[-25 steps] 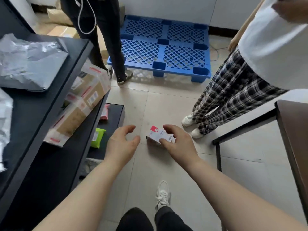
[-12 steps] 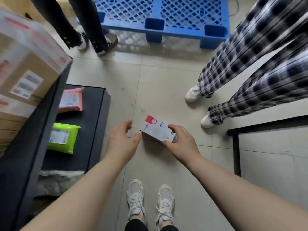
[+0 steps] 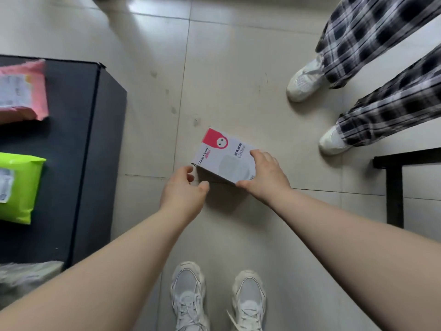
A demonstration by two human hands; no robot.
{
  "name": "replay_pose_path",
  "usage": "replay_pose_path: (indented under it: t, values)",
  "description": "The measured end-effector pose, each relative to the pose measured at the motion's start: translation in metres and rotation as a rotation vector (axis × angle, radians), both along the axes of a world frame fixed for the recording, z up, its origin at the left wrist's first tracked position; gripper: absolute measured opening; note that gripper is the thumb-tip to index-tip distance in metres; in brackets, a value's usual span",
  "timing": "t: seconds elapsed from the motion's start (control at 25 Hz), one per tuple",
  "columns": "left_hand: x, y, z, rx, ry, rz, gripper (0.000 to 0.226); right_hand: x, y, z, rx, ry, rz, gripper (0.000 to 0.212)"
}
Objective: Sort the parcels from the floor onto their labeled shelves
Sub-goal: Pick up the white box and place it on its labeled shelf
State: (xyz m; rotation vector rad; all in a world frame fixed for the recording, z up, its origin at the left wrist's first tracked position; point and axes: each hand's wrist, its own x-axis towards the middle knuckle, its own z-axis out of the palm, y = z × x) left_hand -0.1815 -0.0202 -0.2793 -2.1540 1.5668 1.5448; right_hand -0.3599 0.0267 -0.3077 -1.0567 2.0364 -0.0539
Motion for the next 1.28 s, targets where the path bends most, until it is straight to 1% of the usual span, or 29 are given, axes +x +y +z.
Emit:
replay_pose_path:
  t: [0.16,0.2,0.36,0.44,0.52,0.56,0.64,0.76,0.92,1.04,1.16,1.28]
  values:
    - [-0.020,0.007,-0.060,0.075,0.029,0.027,0.055,-0.014,-0.013,-0.056,0.041,0.051,0.010,0.090]
    - [-0.025,0.008,-0.073,0.107,0.040,0.045,0.054,-0.017,-0.016,-0.068,0.049,0.065,-0.001,0.088]
    - [-0.041,0.012,-0.116,0.255,0.177,0.187,0.048,-0.018,-0.019,-0.095,0.073,0.157,-0.018,0.068]
    - [-0.043,0.016,-0.126,0.300,0.255,0.293,0.050,-0.012,-0.014,-0.102,0.080,0.101,-0.074,0.051]
    - [-0.041,0.021,-0.129,0.306,0.312,0.350,0.053,-0.005,-0.004,-0.104,0.045,-0.012,-0.209,0.036]
    - [-0.039,0.024,-0.130,0.301,0.336,0.368,0.059,-0.001,0.002,-0.103,0.015,-0.085,-0.298,0.033]
    - [-0.031,0.028,-0.129,0.284,0.351,0.376,0.082,0.009,0.012,-0.096,-0.031,-0.223,-0.440,0.035]
    - [-0.021,0.031,-0.113,0.222,0.279,0.340,0.114,0.025,0.024,-0.086,-0.086,-0.334,-0.557,0.035]
    - [-0.014,0.029,-0.074,0.096,0.076,0.212,0.144,0.046,0.031,-0.054,-0.118,-0.465,-0.742,0.037]
    - [-0.011,0.027,-0.031,-0.013,-0.072,0.109,0.148,0.057,0.030,-0.007,-0.147,-0.533,-0.794,0.048]
    - [-0.008,0.026,0.017,-0.085,-0.133,0.064,0.155,0.061,0.028,0.046,-0.182,-0.552,-0.782,0.057]
    - [-0.006,0.026,0.058,-0.124,-0.172,0.044,0.160,0.064,0.028,0.092,-0.212,-0.578,-0.745,0.058]
